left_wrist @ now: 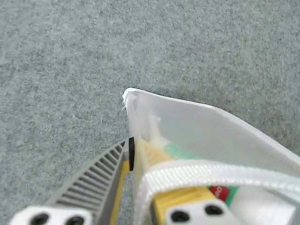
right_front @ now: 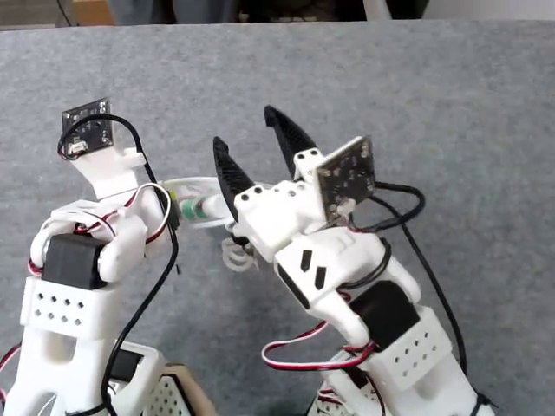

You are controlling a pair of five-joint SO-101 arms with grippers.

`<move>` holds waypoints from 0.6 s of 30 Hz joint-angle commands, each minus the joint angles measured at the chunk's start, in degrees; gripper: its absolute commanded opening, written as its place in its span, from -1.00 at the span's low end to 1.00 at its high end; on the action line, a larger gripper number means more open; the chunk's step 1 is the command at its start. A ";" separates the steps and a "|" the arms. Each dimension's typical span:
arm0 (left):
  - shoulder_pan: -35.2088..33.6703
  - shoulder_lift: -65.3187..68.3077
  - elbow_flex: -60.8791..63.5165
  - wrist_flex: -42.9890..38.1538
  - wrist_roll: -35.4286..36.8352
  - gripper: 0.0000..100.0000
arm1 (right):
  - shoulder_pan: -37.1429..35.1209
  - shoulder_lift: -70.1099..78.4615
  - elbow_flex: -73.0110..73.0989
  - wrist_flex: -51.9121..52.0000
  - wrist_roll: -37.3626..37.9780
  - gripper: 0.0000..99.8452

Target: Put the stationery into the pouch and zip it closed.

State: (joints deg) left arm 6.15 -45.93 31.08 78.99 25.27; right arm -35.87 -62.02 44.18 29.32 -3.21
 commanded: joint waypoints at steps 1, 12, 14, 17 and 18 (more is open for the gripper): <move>-1.19 2.20 1.98 0.18 -0.09 -0.94 | 0.35 0.13 -4.70 0.44 0.26 -0.49; -1.19 2.20 -10.24 8.44 -0.09 -0.94 | 5.10 0.04 -7.34 13.10 0.26 -0.49; -0.57 2.29 -15.96 12.75 -0.09 -0.94 | 7.21 -0.13 -8.40 14.15 0.26 -0.49; 3.38 2.29 -25.01 20.13 -0.09 -0.94 | 9.41 -0.22 -9.98 16.26 0.18 -0.49; 4.62 2.29 -27.82 21.80 0.00 -0.94 | 9.76 -0.22 -10.51 17.32 0.18 -0.49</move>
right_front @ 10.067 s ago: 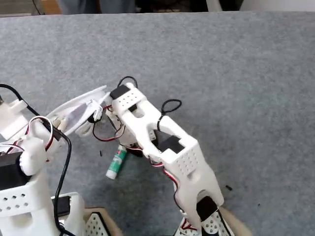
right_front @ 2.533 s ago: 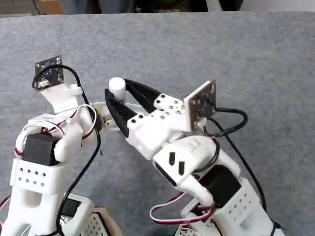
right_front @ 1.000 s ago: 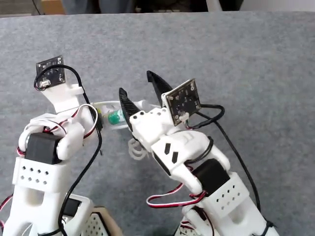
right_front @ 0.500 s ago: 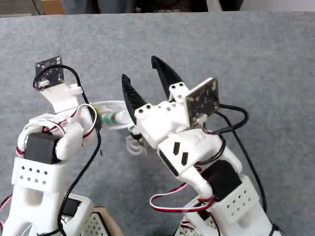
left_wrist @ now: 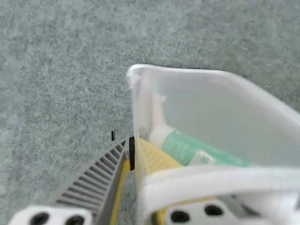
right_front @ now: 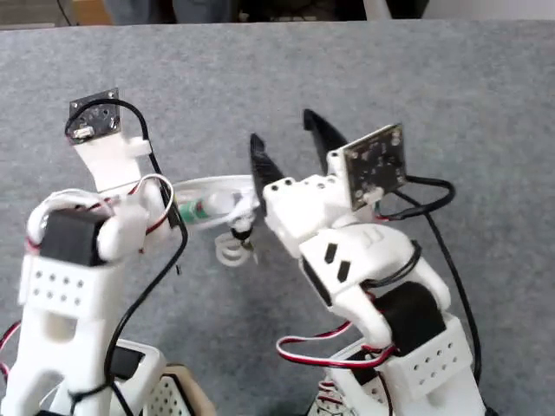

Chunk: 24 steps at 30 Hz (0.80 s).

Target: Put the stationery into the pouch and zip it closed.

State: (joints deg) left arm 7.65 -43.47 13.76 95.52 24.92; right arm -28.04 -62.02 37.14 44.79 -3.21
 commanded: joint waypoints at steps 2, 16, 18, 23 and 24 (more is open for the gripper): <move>5.14 -0.62 -14.73 5.45 0.62 -0.95 | 2.20 -0.22 -4.26 4.40 0.18 -0.49; 5.85 -0.35 -4.70 5.36 2.02 -0.95 | 2.20 -0.31 -12.35 32.53 -5.10 -0.49; 5.85 -0.26 0.04 5.10 -0.35 -0.95 | 2.20 -0.31 -12.35 35.08 -5.10 -0.49; 1.54 -0.18 5.85 0.26 -1.32 -0.94 | 2.20 -0.31 -12.35 39.12 -5.19 -0.49; 0.48 -0.18 7.25 -1.49 -1.32 -0.94 | 2.20 -0.31 -12.35 39.56 -5.19 -0.49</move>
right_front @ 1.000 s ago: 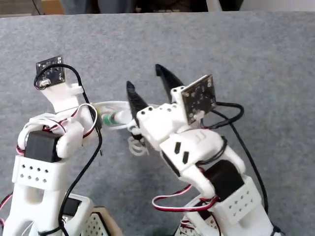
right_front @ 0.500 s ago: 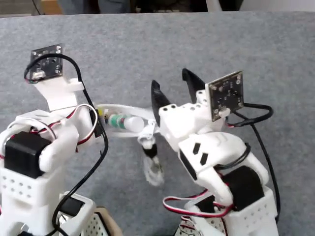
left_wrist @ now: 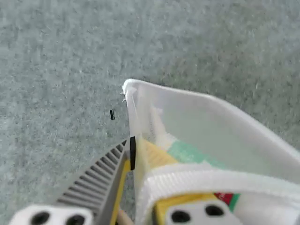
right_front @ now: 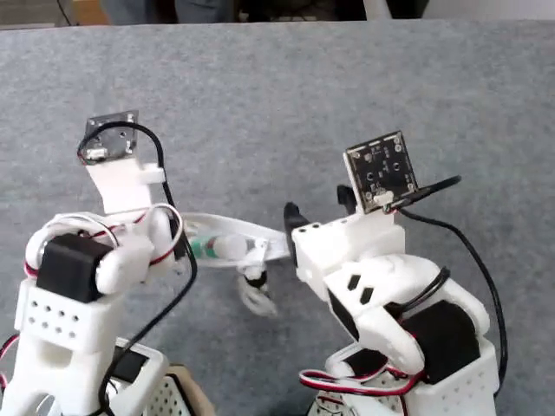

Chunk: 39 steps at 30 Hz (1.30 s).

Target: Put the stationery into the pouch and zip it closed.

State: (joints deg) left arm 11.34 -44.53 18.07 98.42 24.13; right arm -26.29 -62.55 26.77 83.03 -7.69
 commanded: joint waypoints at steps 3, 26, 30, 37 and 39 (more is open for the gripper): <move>-5.32 0.88 7.43 -9.05 -0.53 -0.94 | 0.44 0.22 -1.98 2.55 -0.79 -0.49; -5.76 20.92 8.75 -28.66 -0.26 -0.94 | 1.85 0.66 -0.04 3.87 -0.97 -0.49; -5.76 28.22 3.30 -28.66 -0.18 -0.94 | 3.60 0.31 2.77 3.52 -0.97 -0.49; -5.67 42.73 -8.31 -22.15 3.34 -0.94 | 3.60 0.57 3.30 3.52 -0.97 -0.49; -5.67 46.68 -12.79 -17.85 3.52 -0.95 | 3.60 0.57 3.38 2.99 -0.97 -0.49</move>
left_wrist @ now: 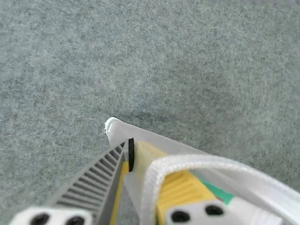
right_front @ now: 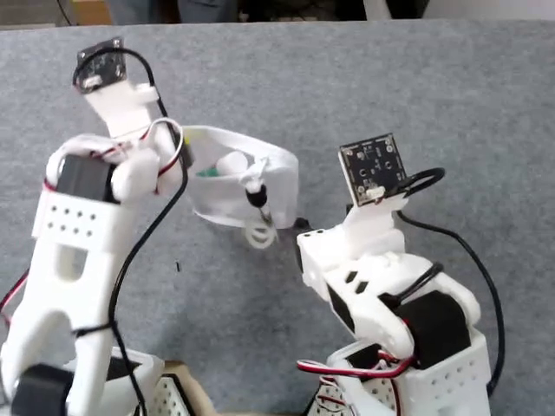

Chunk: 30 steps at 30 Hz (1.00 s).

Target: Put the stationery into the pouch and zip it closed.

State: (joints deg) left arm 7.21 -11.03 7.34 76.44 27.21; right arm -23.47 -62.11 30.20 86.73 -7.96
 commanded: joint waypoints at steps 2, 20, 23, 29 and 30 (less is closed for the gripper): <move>-1.45 16.26 -6.46 8.88 0.44 -0.95 | 0.79 0.13 -0.04 -1.58 -0.70 -0.49; -5.14 14.95 -6.20 18.55 -12.75 -0.95 | 0.79 0.22 0.04 -2.55 -0.70 -0.49; -4.62 11.34 -3.91 16.44 -9.67 -0.95 | 0.70 0.22 0.04 -2.55 -0.70 -0.49; -2.77 7.21 -1.98 15.21 -8.62 -0.95 | 0.70 -0.04 -0.04 -2.64 -0.70 -0.49; -2.33 6.77 -1.98 15.30 -8.62 -0.95 | 0.70 -0.04 -0.31 -2.73 -0.70 -0.49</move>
State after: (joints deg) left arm 3.25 -5.93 -2.15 92.97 18.07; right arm -23.47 -62.11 30.37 85.41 -7.96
